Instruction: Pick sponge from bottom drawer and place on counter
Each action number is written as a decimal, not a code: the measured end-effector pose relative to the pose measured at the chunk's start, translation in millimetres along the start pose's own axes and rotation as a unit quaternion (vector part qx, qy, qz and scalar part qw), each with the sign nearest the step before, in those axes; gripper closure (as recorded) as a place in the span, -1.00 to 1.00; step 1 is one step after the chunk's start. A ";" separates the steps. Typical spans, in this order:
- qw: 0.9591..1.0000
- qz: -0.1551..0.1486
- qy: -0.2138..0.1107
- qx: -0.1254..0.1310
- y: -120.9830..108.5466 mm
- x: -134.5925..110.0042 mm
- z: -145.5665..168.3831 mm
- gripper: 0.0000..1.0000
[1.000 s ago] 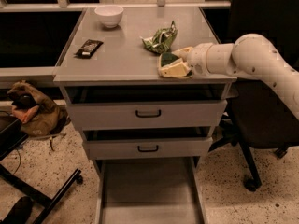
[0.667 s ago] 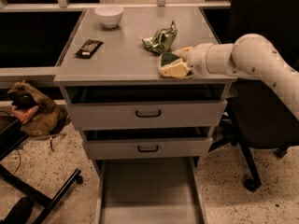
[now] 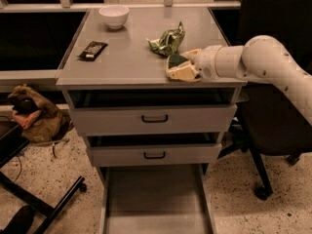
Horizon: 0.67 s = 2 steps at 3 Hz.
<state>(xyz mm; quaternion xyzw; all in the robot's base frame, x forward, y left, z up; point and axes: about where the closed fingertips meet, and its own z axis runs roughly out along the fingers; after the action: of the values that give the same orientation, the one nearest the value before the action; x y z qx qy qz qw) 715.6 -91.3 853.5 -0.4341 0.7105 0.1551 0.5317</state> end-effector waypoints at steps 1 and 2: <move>1.000 0.000 0.000 0.000 0.0 0.0 0.0 -0.30; 1.000 0.000 0.000 0.000 0.0 0.0 0.1 -0.77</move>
Offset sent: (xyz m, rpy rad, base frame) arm 0.0000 0.0000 0.0000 0.0000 0.0000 0.0000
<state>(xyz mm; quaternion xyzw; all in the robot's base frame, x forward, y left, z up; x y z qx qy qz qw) 715.6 -91.2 853.5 -0.4341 0.7105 0.1551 0.5316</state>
